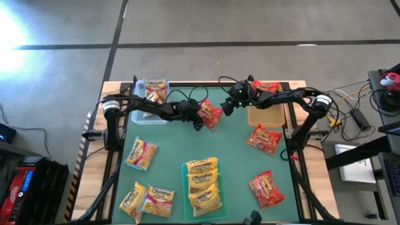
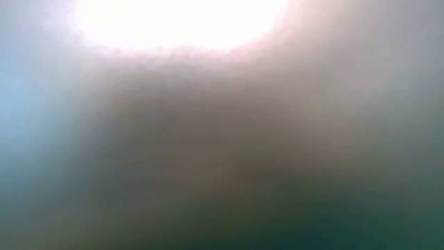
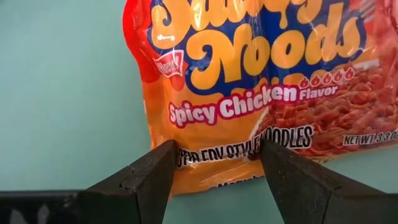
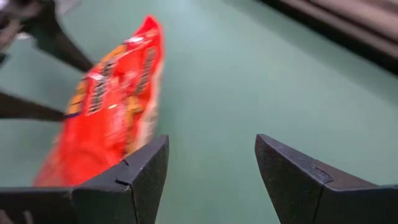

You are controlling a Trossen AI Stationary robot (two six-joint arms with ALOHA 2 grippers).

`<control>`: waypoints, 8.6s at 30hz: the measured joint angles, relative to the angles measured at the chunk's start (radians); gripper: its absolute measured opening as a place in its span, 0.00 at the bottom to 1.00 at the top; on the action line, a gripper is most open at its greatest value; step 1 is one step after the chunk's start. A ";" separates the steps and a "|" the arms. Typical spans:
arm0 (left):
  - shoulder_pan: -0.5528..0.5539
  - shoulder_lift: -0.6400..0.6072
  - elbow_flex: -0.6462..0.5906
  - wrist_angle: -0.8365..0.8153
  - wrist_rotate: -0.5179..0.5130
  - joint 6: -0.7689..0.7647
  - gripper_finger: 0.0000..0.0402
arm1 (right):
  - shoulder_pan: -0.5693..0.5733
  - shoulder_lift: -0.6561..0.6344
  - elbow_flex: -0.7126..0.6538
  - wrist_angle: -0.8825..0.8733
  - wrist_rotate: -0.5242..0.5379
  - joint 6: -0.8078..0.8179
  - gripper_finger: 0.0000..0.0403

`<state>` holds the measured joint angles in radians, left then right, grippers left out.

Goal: Sort Maruchan noodles
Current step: Put the top red noodle pack into the orange bin

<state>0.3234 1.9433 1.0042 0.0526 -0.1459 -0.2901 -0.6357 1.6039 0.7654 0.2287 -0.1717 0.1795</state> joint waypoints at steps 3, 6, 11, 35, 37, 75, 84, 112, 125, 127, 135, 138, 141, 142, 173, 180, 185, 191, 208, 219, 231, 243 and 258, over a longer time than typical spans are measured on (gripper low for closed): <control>0.008 0.007 0.000 0.004 0.005 0.016 0.56 | 0.000 -0.003 0.000 0.005 0.024 -0.001 0.57; 0.017 0.020 0.000 0.004 0.010 0.017 0.56 | 0.000 -0.009 0.000 0.016 0.001 0.008 0.57; 0.020 0.039 0.000 0.009 0.009 0.016 0.56 | 0.000 -0.009 0.023 0.009 -0.173 0.053 0.59; 0.018 0.039 -0.003 0.032 0.005 0.011 0.56 | 0.020 0.082 0.050 0.022 -0.275 0.222 0.76; 0.018 0.040 -0.003 0.035 0.006 0.011 0.56 | 0.030 0.081 0.055 0.023 -0.277 0.222 0.76; -0.002 -0.021 -0.010 0.056 0.037 0.039 0.56 | 0.085 0.112 0.084 0.001 -0.287 0.181 0.32; -0.002 -0.159 -0.008 -0.054 0.039 0.073 0.56 | 0.084 0.111 0.083 -0.014 -0.286 0.127 0.17; -0.082 -0.298 -0.013 -0.221 0.023 0.064 0.56 | 0.039 -0.284 0.081 -0.449 -0.143 -0.230 0.05; -0.085 -0.298 -0.013 -0.211 -0.028 0.045 0.56 | -0.078 -0.620 0.082 -0.648 0.163 -0.569 0.05; -0.085 -0.298 -0.013 -0.210 -0.029 0.045 0.56 | -0.103 -0.647 0.083 -0.690 0.183 -0.601 0.05; -0.085 -0.299 -0.013 -0.205 -0.029 0.045 0.56 | -0.151 -0.670 0.083 -0.910 0.245 -0.855 0.05; -0.085 -0.299 -0.013 -0.202 -0.029 0.045 0.56 | -0.156 -0.651 0.083 -0.980 0.311 -0.917 0.05; -0.084 -0.299 -0.013 -0.197 -0.029 0.045 0.56 | -0.156 -0.624 0.083 -1.028 0.367 -0.952 0.05; -0.084 -0.299 -0.013 -0.193 -0.029 0.045 0.56 | -0.156 -0.614 0.083 -1.034 0.381 -0.953 0.05; -0.084 -0.252 -0.012 -0.168 -0.029 0.045 0.56 | -0.159 -0.385 0.095 -1.030 0.680 -0.771 0.10; -0.084 -0.252 -0.012 -0.165 -0.029 0.045 0.56 | -0.159 -0.385 0.199 -1.062 0.682 -0.480 0.10; -0.084 -0.252 -0.012 -0.165 -0.029 0.045 0.56 | -0.159 -0.385 0.306 -1.135 0.650 -0.326 0.10; -0.084 -0.252 -0.012 -0.165 -0.029 0.047 0.56 | -0.151 -0.385 0.359 -1.214 0.107 -0.161 0.10; -0.143 -0.252 -0.013 0.010 -0.029 0.083 0.56 | 0.355 -0.400 0.164 -1.227 -0.086 0.225 0.10; -0.224 -0.252 -0.109 0.269 -0.029 0.083 0.56 | 0.650 -0.391 0.154 -1.392 0.198 0.576 0.09; -0.231 -0.253 -0.134 0.326 -0.029 0.098 0.56 | 0.712 -0.385 0.035 -1.494 0.226 0.817 0.09; -0.232 -0.247 -0.134 0.375 -0.028 0.109 0.56 | 0.712 -0.385 -0.071 -1.477 0.243 0.824 0.09; -0.233 -0.247 -0.137 0.374 -0.028 0.109 0.56 | 0.712 -0.384 -0.125 -0.840 0.307 0.551 0.10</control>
<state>0.0902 1.6962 0.8671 0.4263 -0.1738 -0.1810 0.0761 1.2199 0.6407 -0.6113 0.1350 0.7302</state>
